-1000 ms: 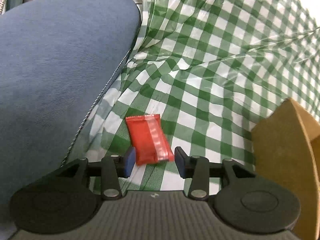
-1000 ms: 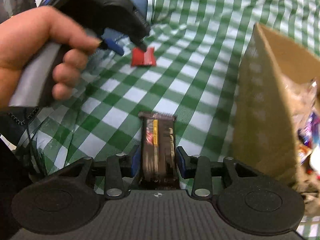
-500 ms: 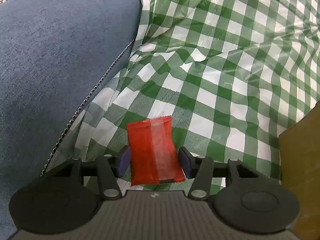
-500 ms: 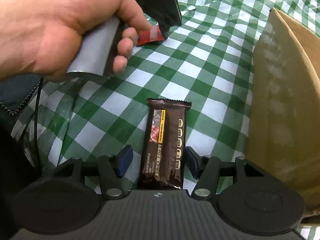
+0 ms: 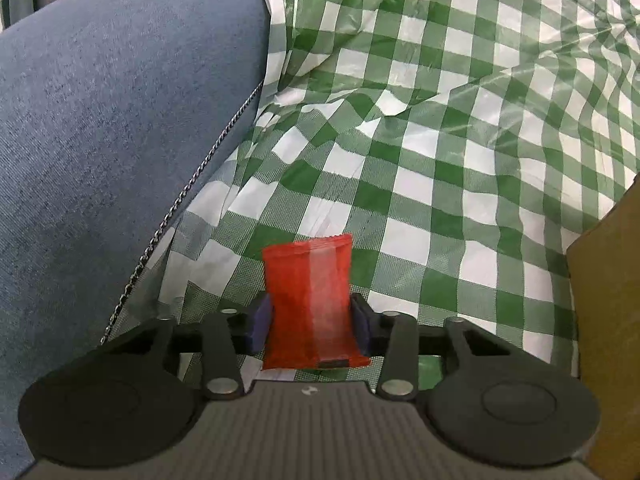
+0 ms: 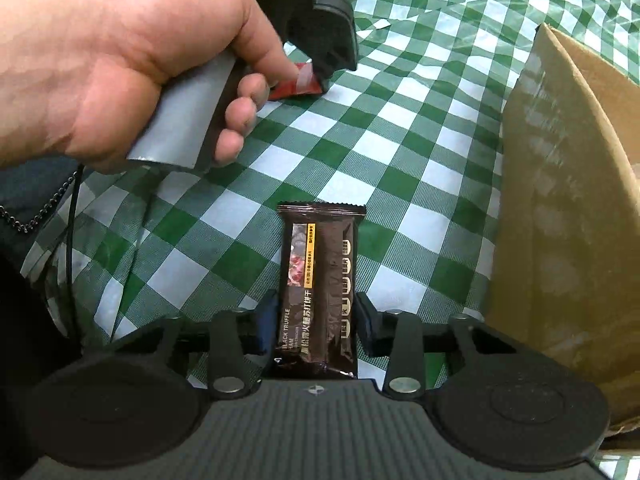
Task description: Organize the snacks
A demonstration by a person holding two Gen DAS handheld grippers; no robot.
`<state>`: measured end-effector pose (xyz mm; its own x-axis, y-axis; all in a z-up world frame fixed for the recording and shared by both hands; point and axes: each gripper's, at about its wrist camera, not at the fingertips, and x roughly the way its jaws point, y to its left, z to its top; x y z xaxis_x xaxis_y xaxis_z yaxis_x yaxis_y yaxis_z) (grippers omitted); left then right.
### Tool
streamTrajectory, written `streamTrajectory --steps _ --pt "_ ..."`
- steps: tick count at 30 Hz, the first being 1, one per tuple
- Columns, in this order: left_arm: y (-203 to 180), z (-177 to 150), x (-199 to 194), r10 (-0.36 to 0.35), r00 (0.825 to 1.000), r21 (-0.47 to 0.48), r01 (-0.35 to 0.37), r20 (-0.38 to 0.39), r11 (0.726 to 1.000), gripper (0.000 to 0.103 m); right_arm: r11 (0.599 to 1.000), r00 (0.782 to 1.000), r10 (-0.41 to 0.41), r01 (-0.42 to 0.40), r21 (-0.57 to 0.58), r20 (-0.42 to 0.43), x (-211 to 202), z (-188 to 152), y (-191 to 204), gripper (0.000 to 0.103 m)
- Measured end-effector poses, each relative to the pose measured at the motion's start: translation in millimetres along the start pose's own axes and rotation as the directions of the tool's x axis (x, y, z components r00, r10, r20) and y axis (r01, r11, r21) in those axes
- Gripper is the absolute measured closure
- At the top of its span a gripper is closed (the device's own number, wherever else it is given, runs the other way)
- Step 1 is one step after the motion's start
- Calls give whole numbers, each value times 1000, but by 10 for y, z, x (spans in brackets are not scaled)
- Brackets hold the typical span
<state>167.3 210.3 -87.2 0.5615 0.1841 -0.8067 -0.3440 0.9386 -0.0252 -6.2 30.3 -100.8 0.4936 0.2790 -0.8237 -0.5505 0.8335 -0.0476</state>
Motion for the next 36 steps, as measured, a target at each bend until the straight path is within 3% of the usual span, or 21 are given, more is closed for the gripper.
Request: streamTrajectory --steps 2,4,6,10,15,17,20,23,24,26,27,30,32,34,36 --pt "1 3 -66 -9 1000 17 9 18 1000 76 1000 1000 -2 2 5 6 -8 -1 -10 62" --pt "-9 -6 -175 -12 999 52 9 48 999 85 1000 1000 -9 9 10 19 -28 5 -17 62" --pt "10 -57 -269 -20 999 78 16 50 997 87 1000 999 -20 20 19 33 -50 11 -38 62" --pt "232 -170 -466 -65 997 42 64 30 997 93 998 999 -25 23 58 38 -85 8 -104 62" --pt "647 -376 -863 -222 975 -91 220 -14 971 97 996 999 -34 30 84 41 -143 -51 -108 62" --pt "822 -464 -1040 -312 950 -151 307 -9 939 98 996 999 -30 27 87 40 -164 -83 -89 62" --pt "944 -558 -1141 -485 874 -213 466 -40 859 97 995 999 -16 13 103 34 -178 -103 -89 62" --pt "844 -663 -1087 -526 837 -175 501 -148 847 96 994 1000 -6 2 112 30 -184 -107 -97 62" --pt "798 -685 -1058 -491 854 -141 471 -174 871 96 993 1000 -4 0 115 30 -180 -106 -96 62" --pt "719 -713 -1004 -360 910 -62 355 -205 933 92 994 1000 0 -3 113 22 -166 -112 -90 62" --pt "705 -723 -985 -328 921 -53 324 -212 944 92 994 1000 -2 0 113 16 -153 -117 -81 62" --pt "670 -696 -1028 -296 939 -38 294 -177 955 79 994 1000 2 -2 108 -2 -118 -135 -67 61" --pt "582 -681 -1050 -308 936 -15 310 -170 951 59 995 1000 1 0 100 0 -116 -136 -54 61" --pt "435 -715 -998 -293 935 46 308 -200 950 56 996 1000 -8 7 89 9 -127 -132 -46 61" --pt "305 -771 -951 -232 946 137 267 -228 954 56 997 1000 -9 8 80 12 -124 -133 -41 60"
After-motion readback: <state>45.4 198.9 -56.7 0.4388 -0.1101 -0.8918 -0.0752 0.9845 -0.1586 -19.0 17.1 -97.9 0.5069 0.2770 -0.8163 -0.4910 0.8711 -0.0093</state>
